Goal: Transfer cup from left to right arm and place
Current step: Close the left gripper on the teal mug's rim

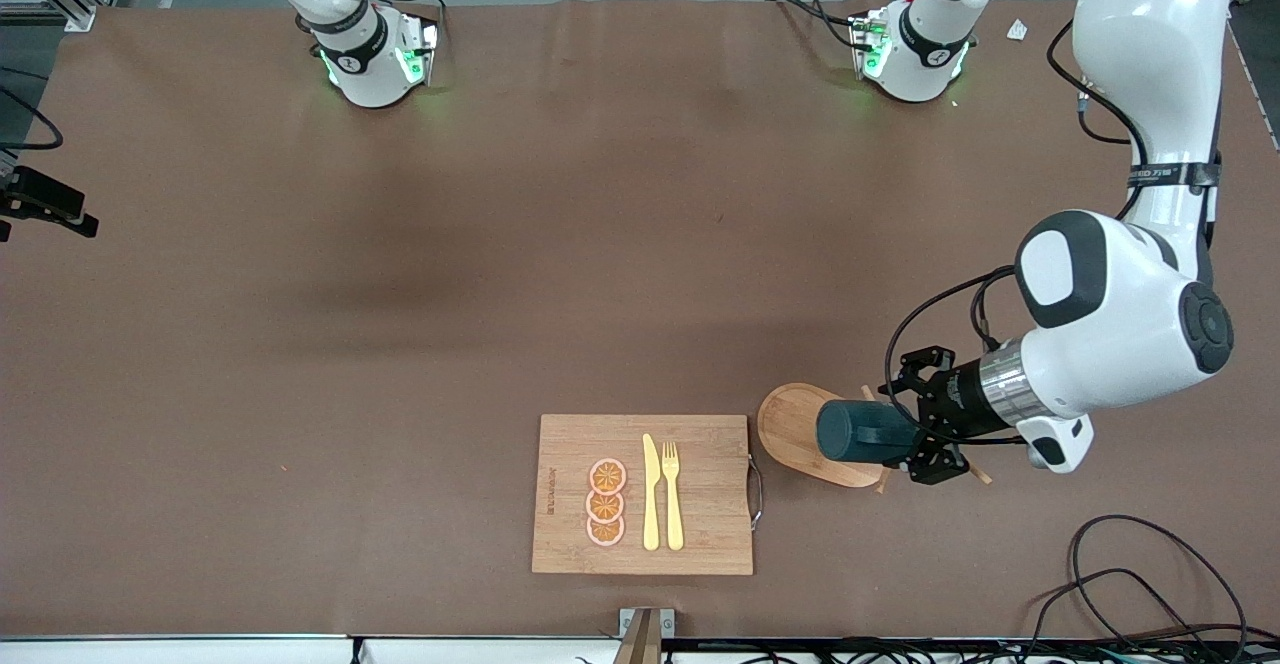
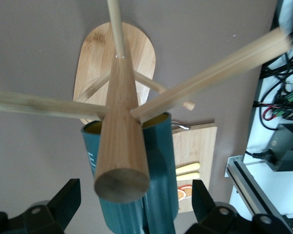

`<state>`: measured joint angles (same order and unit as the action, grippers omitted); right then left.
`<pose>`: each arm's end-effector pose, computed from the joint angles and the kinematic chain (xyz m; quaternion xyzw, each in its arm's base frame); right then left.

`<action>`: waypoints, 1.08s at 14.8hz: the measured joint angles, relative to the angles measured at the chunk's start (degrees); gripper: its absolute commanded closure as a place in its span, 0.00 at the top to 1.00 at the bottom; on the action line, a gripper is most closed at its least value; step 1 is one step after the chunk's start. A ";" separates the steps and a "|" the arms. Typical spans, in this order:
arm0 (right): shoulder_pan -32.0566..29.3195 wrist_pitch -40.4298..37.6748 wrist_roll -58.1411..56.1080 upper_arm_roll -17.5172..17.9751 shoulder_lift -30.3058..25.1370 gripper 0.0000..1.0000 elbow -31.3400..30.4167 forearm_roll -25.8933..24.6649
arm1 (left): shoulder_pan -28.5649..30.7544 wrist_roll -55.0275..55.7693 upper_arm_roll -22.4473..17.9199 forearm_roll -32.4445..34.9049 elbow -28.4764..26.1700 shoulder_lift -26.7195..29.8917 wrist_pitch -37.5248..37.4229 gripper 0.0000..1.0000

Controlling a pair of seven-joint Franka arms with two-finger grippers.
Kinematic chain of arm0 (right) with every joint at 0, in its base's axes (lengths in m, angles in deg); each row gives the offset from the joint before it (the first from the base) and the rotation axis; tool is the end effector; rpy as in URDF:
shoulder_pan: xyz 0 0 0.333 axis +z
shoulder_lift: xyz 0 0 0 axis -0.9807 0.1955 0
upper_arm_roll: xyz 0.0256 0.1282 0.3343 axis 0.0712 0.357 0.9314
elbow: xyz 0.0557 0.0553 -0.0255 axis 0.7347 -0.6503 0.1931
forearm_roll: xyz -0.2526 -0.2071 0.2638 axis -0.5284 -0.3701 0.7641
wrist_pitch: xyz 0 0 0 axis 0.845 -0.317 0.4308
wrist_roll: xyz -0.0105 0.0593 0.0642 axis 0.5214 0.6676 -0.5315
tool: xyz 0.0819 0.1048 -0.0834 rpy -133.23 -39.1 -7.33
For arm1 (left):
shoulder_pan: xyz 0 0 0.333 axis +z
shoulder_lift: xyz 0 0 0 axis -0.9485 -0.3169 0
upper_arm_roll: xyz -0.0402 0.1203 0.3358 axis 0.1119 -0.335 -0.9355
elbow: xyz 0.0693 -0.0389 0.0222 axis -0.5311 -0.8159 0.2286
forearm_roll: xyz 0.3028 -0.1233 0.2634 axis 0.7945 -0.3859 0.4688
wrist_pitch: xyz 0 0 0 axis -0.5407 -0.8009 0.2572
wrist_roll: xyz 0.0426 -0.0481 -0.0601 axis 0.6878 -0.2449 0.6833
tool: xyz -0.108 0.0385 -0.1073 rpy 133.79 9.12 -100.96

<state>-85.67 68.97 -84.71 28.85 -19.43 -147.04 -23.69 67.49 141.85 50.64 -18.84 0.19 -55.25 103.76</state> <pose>0.5850 -0.1019 0.6002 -0.9998 -0.0184 0.0077 0.0076 0.7706 -0.2007 0.3784 0.7356 0.6396 -0.1142 0.1920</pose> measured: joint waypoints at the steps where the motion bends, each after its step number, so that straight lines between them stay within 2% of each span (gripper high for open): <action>1: 0.00 0.00 -0.03 0.01 0.00 1.00 0.00 0.00 | -0.17 0.01 0.00 0.00 0.01 -0.24 0.06 1.00; 14: 0.00 0.00 -0.21 0.03 0.00 1.00 0.00 0.00 | -0.89 0.02 0.01 0.00 0.05 -2.49 2.68 1.00; 16: 0.00 0.00 -0.22 0.03 0.00 1.00 0.00 0.00 | -0.90 0.02 0.02 0.00 0.08 -2.49 2.69 0.96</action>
<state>-85.66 68.97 -84.93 28.88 -19.43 -147.04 -23.69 66.59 141.87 50.65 -18.84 0.28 -57.74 106.45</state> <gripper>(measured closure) 0.000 0.000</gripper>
